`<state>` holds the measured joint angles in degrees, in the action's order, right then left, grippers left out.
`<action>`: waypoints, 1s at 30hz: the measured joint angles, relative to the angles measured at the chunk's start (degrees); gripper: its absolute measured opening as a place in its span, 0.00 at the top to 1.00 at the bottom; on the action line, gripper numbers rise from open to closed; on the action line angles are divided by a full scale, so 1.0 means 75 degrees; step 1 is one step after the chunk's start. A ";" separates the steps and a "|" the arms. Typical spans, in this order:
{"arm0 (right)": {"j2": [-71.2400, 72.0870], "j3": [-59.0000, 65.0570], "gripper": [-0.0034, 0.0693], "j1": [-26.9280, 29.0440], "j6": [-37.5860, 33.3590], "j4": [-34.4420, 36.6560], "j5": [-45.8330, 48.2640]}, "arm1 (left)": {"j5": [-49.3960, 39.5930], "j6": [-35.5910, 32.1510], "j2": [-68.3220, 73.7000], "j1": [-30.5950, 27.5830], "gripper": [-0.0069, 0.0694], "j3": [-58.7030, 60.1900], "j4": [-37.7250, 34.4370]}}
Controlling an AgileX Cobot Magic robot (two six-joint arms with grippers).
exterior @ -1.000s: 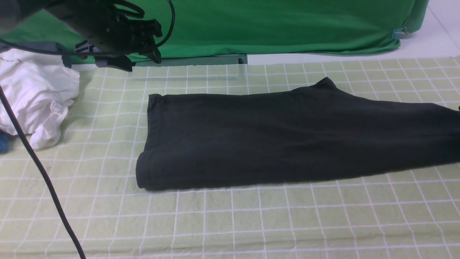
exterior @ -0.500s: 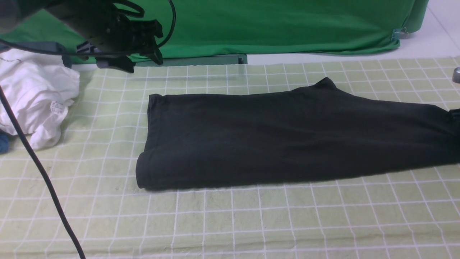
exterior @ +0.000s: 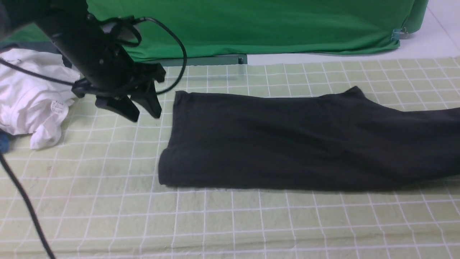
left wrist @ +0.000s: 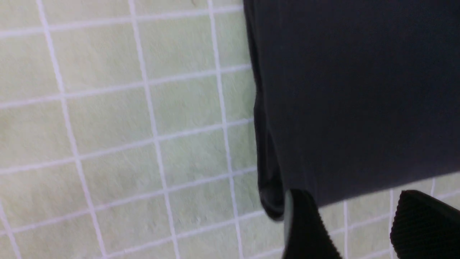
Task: Fold a long-sleeved shirt over a green coffee tablecloth.
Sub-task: 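Fold the right end of the dark garment over onto its left end with the right gripper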
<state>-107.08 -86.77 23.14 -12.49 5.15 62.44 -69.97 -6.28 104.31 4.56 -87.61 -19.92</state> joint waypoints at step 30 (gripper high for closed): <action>-0.0678 -0.0481 0.91 -0.7907 0.0802 0.3241 -0.5059 | 0.1019 -0.1802 -0.1090 -0.1209 0.81 -0.0395 -0.2366</action>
<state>-112.16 -90.38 -36.16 -6.48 29.46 24.49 -62.33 -19.80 96.14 -4.51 -90.57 -37.67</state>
